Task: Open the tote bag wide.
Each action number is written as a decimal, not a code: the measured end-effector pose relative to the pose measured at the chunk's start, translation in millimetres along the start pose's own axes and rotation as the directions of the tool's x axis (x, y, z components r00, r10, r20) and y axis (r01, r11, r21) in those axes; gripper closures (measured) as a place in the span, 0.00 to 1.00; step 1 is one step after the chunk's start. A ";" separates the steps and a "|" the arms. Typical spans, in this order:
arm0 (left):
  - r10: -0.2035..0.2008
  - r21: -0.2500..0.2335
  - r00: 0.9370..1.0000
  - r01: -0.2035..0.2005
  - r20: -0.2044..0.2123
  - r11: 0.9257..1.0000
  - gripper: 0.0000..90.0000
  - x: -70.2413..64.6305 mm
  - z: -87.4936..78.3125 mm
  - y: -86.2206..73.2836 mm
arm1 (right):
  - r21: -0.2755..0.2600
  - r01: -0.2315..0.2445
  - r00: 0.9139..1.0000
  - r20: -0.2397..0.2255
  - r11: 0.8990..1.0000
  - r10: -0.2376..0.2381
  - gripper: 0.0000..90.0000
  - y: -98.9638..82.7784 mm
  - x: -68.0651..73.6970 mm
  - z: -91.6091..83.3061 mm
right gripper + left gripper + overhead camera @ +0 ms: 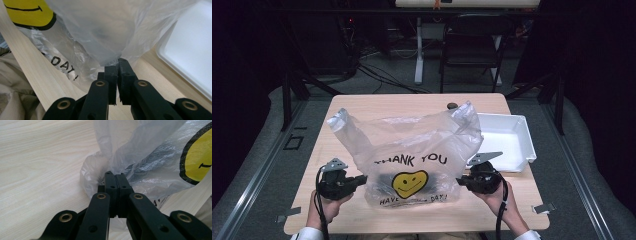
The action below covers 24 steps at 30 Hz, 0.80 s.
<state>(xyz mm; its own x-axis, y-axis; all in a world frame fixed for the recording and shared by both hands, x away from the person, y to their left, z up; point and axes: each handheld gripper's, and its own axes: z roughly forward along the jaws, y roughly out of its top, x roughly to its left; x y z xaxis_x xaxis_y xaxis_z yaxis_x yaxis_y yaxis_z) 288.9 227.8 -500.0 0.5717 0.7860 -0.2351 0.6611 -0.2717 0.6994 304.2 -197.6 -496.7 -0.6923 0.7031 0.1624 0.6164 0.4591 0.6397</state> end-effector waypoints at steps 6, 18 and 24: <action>-0.002 0.010 1.000 0.002 -0.002 1.000 1.00 0.2 3.0 -0.5 | 0.035 -0.021 1.000 -0.016 0.999 0.021 0.95 -2.2 -3.8 6.6; 0.018 0.016 1.000 -0.018 -0.010 1.000 1.00 -1.0 4.0 0.9 | -0.094 0.038 0.999 -0.019 0.995 -0.040 0.69 7.4 6.3 -22.5; 0.038 0.034 0.999 -0.037 -0.009 0.999 1.00 -1.0 6.8 1.3 | -0.171 0.041 0.999 -0.014 0.984 -0.044 0.66 17.9 6.9 -41.4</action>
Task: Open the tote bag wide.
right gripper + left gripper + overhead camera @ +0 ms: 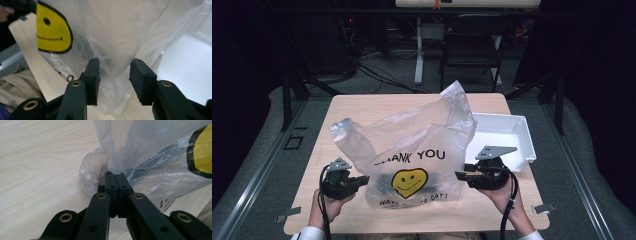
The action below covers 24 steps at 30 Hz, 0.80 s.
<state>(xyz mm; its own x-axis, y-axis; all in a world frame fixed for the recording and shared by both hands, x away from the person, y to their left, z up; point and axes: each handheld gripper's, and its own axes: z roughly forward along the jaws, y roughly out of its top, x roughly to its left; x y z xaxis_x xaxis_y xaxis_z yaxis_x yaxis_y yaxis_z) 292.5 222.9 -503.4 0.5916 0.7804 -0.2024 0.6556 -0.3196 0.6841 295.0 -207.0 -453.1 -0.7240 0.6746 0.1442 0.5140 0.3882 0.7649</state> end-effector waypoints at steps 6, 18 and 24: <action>0.007 0.012 1.000 -0.007 0.003 1.000 1.00 0.6 -0.4 0.2 | -0.047 -0.012 1.000 0.019 0.999 0.013 0.65 11.2 -5.8 -5.9; -0.020 -0.045 1.000 0.020 -0.002 0.999 0.93 0.0 -9.1 1.9 | -0.051 -0.025 0.999 0.032 0.998 0.027 0.96 9.9 -10.4 3.8; -0.026 -0.167 0.999 0.023 -0.020 0.986 0.57 -6.4 -23.1 11.7 | -0.050 -0.016 1.000 0.024 0.999 0.017 0.98 8.5 -7.0 6.2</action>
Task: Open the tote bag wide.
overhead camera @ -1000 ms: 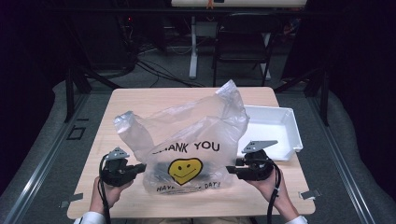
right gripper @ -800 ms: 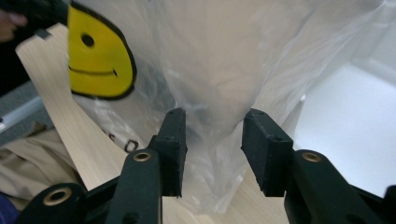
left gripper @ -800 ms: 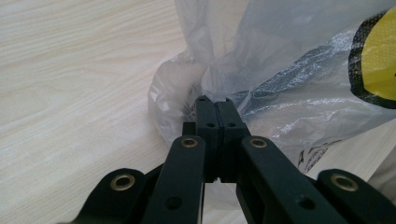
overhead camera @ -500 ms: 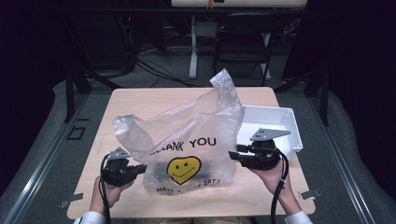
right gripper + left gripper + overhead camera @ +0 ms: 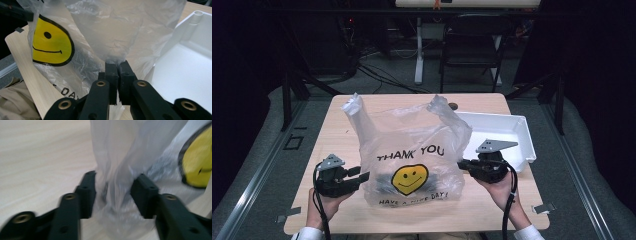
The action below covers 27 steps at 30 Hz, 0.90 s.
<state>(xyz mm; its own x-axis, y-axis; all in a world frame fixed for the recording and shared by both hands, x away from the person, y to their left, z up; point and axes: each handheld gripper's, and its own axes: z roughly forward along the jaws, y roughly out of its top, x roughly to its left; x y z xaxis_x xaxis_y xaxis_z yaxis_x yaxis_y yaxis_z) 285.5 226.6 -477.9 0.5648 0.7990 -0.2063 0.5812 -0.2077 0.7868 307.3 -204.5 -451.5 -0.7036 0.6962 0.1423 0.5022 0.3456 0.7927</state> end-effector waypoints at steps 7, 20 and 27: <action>0.072 -0.077 0.997 -0.071 0.011 0.994 0.72 -9.9 3.6 10.9 | -0.002 0.007 1.000 -0.011 1.000 -0.007 0.98 -0.3 3.7 2.9; -0.004 0.046 0.998 0.001 0.070 0.999 0.99 -0.9 6.2 -5.9 | 0.083 -0.027 1.000 0.011 0.996 0.026 0.99 -16.8 -3.6 12.2; -0.020 0.096 0.998 0.014 0.064 0.995 0.99 5.9 8.0 -10.8 | 0.130 -0.021 1.000 0.014 0.991 0.019 0.99 -23.6 -4.3 22.3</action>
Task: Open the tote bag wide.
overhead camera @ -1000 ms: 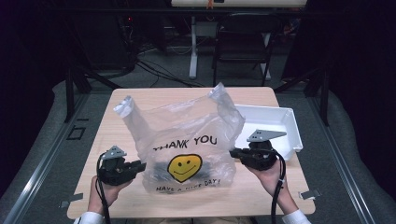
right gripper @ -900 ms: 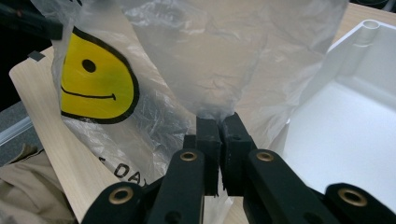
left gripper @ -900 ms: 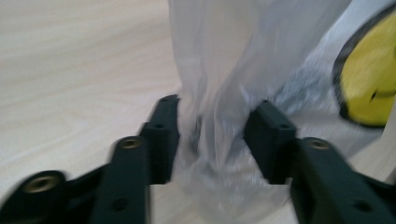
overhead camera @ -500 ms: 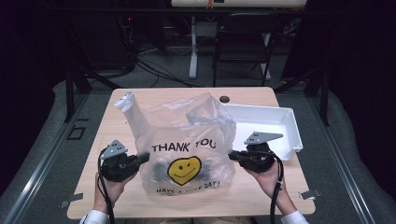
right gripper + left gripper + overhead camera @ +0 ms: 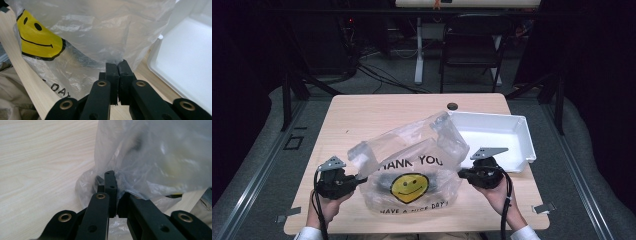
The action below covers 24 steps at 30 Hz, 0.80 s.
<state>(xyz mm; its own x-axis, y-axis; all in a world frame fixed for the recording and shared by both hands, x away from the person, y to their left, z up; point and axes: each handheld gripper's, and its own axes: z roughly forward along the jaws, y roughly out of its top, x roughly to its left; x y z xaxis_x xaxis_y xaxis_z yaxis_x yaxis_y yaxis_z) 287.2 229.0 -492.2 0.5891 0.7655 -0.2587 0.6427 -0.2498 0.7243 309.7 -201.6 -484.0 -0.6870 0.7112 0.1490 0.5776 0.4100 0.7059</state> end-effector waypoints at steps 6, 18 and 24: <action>-0.005 0.059 1.000 0.005 -0.002 0.998 1.00 3.4 5.9 -3.1 | 0.028 -0.013 1.000 0.002 1.000 0.013 0.99 -3.6 -3.5 6.8; -0.035 0.106 0.999 0.037 -0.020 0.994 1.00 11.3 11.9 -5.3 | 0.093 -0.018 1.000 0.016 0.995 0.017 0.99 -7.9 -5.0 22.3; -0.016 0.102 1.000 0.018 -0.020 0.995 0.85 9.9 10.7 -3.9 | 0.091 -0.014 1.000 0.018 0.996 0.012 0.99 -7.9 -5.0 21.5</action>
<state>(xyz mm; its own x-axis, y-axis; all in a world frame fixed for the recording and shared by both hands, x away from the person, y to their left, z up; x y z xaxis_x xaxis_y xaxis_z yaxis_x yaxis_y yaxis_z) 295.8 231.1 -504.5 0.5688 0.7810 -0.2579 0.6999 -0.2949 0.6505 318.0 -196.1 -505.2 -0.6717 0.7265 0.1448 0.6245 0.4502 0.6381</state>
